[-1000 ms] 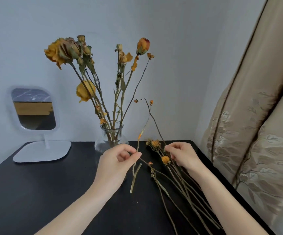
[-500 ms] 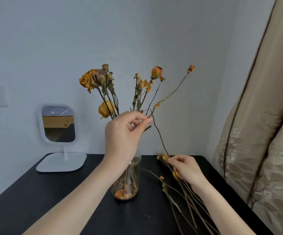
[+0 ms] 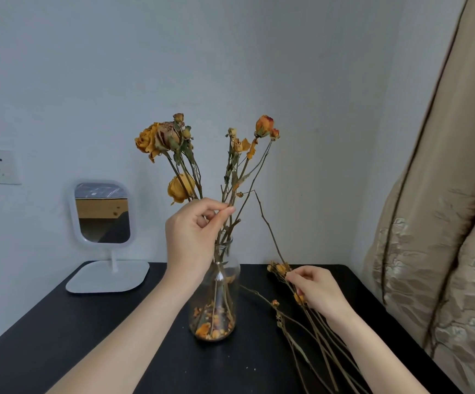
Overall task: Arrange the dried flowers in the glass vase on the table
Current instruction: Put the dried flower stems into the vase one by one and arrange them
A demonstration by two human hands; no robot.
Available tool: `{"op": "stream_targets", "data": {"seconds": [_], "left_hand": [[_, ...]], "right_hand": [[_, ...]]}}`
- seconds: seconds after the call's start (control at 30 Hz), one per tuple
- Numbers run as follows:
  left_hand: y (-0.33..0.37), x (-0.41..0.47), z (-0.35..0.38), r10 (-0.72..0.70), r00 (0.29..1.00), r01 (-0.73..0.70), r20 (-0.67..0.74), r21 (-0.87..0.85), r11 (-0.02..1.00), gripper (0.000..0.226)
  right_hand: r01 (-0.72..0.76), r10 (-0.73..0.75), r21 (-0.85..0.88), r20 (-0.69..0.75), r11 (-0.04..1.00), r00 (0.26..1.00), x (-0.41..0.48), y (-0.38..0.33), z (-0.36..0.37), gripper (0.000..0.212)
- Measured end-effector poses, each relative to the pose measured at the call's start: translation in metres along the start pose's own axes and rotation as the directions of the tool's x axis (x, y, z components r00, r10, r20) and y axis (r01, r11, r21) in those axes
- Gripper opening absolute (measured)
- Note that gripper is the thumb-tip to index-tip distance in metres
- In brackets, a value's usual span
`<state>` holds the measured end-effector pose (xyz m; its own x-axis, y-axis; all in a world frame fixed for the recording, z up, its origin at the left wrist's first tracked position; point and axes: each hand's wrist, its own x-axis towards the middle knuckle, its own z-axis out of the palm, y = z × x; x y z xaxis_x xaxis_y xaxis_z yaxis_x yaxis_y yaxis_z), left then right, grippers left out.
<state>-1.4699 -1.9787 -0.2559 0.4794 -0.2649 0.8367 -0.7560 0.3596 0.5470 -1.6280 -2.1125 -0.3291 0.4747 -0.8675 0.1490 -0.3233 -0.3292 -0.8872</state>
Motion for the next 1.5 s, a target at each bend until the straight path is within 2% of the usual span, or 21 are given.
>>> {"op": "stream_targets", "data": {"seconds": [0.3,0.6,0.87,1.03,1.33,1.5], "left_hand": [[-0.025,-0.009,0.0,-0.005,1.0,0.003,0.011,0.175,0.984,0.01],[-0.029,-0.005,0.012,-0.071,0.997,0.071,-0.011,0.16,0.985,0.012],[-0.051,-0.014,0.0,-0.187,0.98,0.142,0.07,0.414,0.899,0.018],[-0.048,-0.013,0.001,-0.163,0.984,0.124,0.067,0.394,0.911,0.03],[-0.054,-0.009,0.007,-0.17,0.984,0.124,0.056,0.471,0.873,0.026],[-0.055,-0.026,-0.006,-0.125,0.987,0.071,0.097,0.432,0.899,0.038]], "right_hand": [[-0.014,0.014,-0.013,0.016,1.0,1.0,0.001,0.002,0.004,0.012],[-0.013,0.013,-0.002,0.025,1.0,1.0,0.002,0.002,0.008,0.014],[-0.005,0.005,-0.016,0.023,1.0,1.0,0.004,0.006,0.009,0.014],[-0.01,0.011,-0.018,0.037,1.0,0.999,0.006,0.005,0.015,0.014],[-0.016,0.017,-0.03,0.043,0.999,0.999,0.007,0.007,0.017,0.014],[-0.021,0.021,-0.007,0.043,1.0,0.999,0.008,0.005,0.018,0.015]]}}
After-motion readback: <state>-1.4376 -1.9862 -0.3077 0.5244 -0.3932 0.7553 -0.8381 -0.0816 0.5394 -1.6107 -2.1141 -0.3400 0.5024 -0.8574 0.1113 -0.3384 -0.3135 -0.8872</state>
